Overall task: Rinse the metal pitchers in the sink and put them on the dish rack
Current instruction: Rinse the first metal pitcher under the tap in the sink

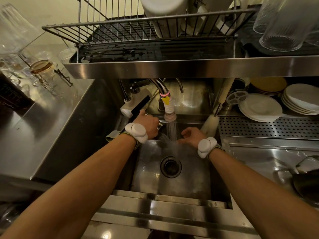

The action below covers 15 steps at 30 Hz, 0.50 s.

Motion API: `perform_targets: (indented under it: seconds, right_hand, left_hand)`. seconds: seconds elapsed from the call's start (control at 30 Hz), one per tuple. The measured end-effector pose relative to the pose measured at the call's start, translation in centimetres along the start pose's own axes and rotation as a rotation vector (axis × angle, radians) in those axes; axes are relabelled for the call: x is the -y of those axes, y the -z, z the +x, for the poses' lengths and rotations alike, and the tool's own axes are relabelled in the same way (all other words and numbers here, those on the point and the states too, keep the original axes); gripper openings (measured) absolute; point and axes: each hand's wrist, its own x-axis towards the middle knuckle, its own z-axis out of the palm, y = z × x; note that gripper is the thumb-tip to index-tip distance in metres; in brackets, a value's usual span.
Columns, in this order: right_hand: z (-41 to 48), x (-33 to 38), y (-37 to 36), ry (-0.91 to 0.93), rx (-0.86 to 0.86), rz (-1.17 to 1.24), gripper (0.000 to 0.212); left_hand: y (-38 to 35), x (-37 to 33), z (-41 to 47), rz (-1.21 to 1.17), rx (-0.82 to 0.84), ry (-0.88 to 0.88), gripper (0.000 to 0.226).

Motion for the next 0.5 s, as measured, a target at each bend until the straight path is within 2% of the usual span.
perform_targets:
  seconds: [0.07,0.17,0.23,0.43,0.5]
  right_hand:
    - [0.0,-0.1,-0.1,-0.005,0.006,0.020,0.053]
    - [0.2,-0.7,-0.5,-0.033,0.036,0.047,0.056]
    - [0.2,-1.2,-0.8,-0.051,0.054,0.043,0.059]
    - [-0.3,-1.2,-1.8,-0.031,0.006,0.247,0.107]
    - [0.0,-0.5,-2.2,0.025,-0.026,0.311,0.110]
  left_hand:
    - [-0.1,0.1,0.1,-0.089,0.025,0.058,0.025]
    - [0.0,0.0,0.2,-0.411,0.134,0.186,0.031]
    - [-0.2,-0.5,0.3,-0.600,0.225,0.196,0.031]
    - [-2.3,-1.4,0.2,-1.076,0.287,0.279,0.024]
    - [-2.5,-1.1,0.0,-1.248,0.292,0.295,0.015]
